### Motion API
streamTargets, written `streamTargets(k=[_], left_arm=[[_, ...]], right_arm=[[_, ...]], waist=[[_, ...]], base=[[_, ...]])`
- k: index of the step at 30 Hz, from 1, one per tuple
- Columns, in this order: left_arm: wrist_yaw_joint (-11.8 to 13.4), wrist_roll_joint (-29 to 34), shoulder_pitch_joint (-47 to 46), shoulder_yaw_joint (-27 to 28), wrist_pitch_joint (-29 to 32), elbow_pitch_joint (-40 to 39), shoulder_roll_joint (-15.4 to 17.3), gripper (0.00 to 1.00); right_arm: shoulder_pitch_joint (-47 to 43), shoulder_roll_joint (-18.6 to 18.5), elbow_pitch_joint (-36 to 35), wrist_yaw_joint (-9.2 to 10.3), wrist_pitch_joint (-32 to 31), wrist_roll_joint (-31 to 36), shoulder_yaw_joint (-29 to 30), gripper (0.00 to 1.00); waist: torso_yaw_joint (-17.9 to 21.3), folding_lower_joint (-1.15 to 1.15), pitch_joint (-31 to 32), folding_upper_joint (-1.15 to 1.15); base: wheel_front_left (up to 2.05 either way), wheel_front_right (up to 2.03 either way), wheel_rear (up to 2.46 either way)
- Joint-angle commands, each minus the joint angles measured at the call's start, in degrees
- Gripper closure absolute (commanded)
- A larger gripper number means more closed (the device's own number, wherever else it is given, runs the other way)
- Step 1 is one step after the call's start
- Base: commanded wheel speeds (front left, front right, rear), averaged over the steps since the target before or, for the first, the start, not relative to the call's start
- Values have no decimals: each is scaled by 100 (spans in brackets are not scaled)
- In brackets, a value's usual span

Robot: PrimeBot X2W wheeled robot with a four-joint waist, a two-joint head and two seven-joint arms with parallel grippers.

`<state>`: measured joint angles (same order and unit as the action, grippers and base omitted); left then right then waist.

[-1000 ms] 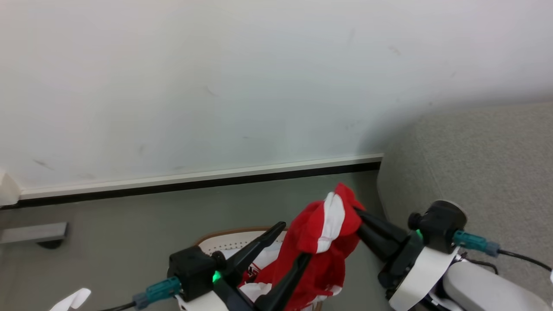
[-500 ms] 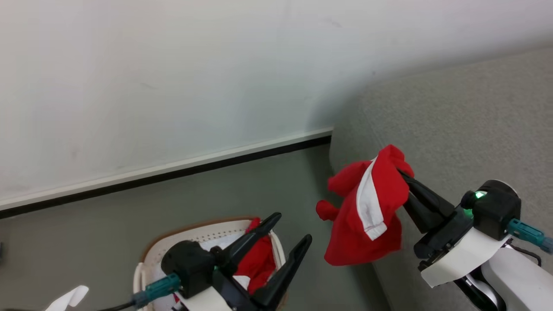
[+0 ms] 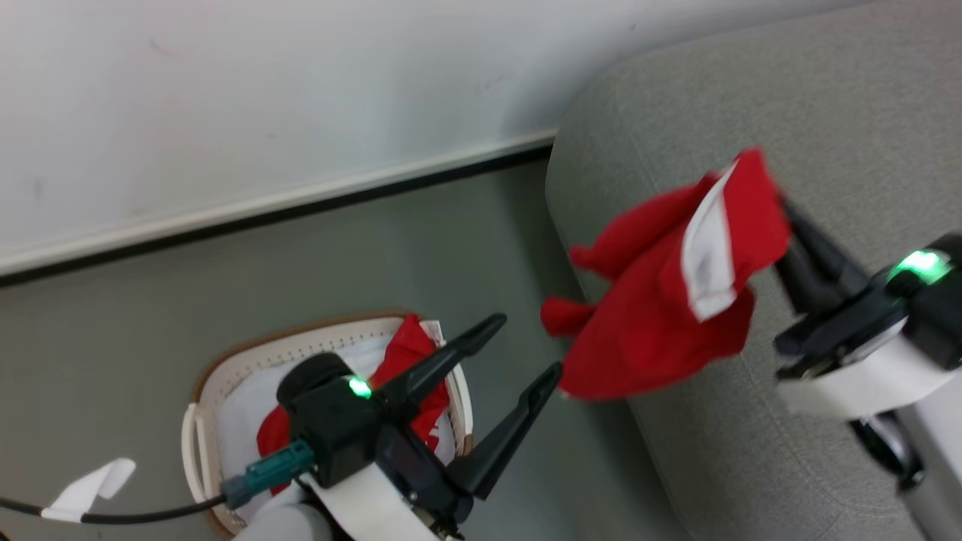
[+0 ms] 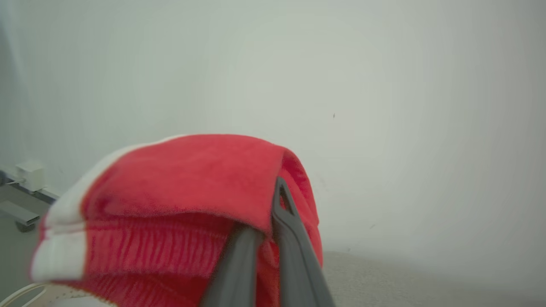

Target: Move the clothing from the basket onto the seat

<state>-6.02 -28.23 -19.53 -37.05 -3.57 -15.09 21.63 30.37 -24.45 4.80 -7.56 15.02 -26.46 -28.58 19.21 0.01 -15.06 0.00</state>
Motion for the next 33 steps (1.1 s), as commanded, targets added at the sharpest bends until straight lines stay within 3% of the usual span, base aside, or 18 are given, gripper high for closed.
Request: streamTargets(k=[1,5,11,24,30,33], left_arm=[[-26,129,-213,34,33,-57,55,0],[-49,215,-622,55,6,-107,56,0],[-87,190,-1035,89,-145,-79,86,0],[-133,21,-1429,-41,-314,-107,189,0],[-102,9,-1513,20,-295,-135,228,0],[-59,-37,-1454,43,-271,-135,249,0]], right_arm=[[221,67,-23,14,3,234,384,100],[713,211,167,14,-92,703,1388,100],[1801,126,790,14,-446,1784,2720,100],[3447,-49,1745,14,-1047,3960,5450,100],[3034,495,2229,14,-1215,4936,6336,100],[2770,954,2392,14,-1126,5241,6873,100]], waist=[[-106,-1,-449,0],[-279,-1,-942,0],[-531,-1,-1532,0],[-1030,-1,-2150,0],[-1118,-1,-2335,0],[-1164,-1,-2364,0]], base=[[0,0,0],[0,0,0],[0,0,0],[0,0,0],[0,0,0],[0,0,0]])
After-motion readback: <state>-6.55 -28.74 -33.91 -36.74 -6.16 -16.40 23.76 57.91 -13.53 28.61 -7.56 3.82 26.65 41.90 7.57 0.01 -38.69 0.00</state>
